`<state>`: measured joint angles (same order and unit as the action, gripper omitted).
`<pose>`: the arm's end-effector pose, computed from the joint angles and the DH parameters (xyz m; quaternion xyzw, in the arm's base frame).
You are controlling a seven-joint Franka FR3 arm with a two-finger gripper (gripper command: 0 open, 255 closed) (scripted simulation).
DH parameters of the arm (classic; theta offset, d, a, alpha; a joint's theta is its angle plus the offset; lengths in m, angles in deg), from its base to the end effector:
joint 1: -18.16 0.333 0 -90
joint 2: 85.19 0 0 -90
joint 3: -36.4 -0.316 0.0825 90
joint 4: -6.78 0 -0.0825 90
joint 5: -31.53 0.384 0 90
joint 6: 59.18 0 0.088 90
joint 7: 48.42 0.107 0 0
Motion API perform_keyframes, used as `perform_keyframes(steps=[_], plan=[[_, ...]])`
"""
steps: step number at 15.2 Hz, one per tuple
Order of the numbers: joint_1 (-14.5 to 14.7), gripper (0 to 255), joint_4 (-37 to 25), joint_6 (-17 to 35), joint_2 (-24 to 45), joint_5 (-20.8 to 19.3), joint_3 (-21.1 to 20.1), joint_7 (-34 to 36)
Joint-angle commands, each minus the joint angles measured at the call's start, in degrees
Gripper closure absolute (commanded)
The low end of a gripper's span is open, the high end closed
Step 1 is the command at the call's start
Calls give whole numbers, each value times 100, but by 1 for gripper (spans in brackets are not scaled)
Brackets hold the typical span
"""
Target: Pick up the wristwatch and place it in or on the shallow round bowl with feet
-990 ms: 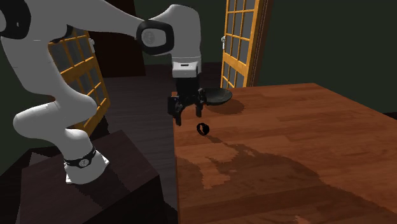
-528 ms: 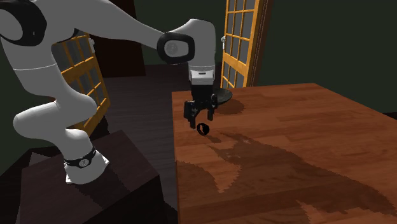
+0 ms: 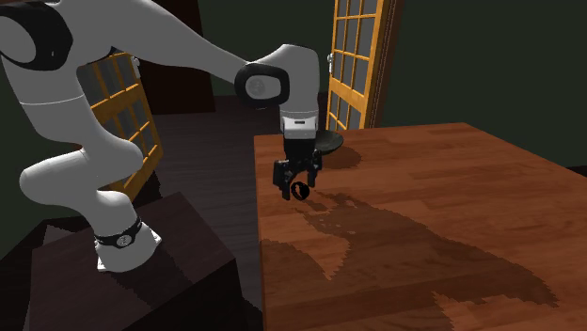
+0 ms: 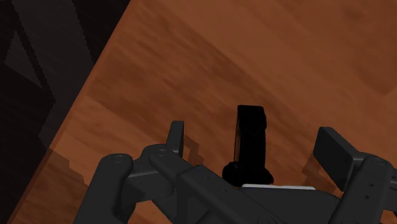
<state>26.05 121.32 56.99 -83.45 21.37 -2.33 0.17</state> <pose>0.3939 0.3987 0.4475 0.9973 0.0216 0.0536 0.0452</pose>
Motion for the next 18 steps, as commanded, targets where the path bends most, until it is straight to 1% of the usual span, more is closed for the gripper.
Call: perform_keyframes(steps=[1, 4, 5, 14, 18], plan=[[-1, 0, 4, 8, 3, -3, 1, -1], [-1, 0, 4, 7, 3, -3, 1, -1], [-1, 255, 4, 7, 3, -3, 1, -1], [-1, 255, 4, 7, 3, -3, 1, -1], [-10, 255, -209, -275, -100, 91, 4, -95]])
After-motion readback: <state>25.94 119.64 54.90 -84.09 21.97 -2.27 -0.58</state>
